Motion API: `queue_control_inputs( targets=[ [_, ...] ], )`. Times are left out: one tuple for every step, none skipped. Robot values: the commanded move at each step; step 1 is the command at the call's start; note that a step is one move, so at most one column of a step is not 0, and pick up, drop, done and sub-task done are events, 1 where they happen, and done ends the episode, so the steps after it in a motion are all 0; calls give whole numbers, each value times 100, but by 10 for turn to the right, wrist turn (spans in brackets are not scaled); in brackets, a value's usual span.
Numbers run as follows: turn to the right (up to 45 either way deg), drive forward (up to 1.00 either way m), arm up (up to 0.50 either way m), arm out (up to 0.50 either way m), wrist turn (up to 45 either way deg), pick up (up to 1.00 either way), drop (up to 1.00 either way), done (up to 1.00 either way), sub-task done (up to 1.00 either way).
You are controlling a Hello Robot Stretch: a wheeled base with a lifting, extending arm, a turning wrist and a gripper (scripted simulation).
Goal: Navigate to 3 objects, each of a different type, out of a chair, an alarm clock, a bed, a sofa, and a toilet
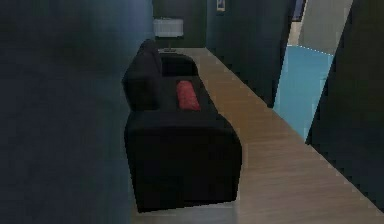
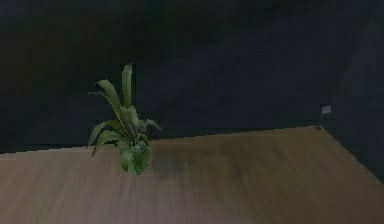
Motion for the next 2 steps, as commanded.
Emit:
queue_control_inputs(
  targets=[
    [450, 0, 0, 0, 0, 0, 0, 0, 0],
    [450, 0, 0, 0, 0, 0, 0, 0, 0]
  ],
)
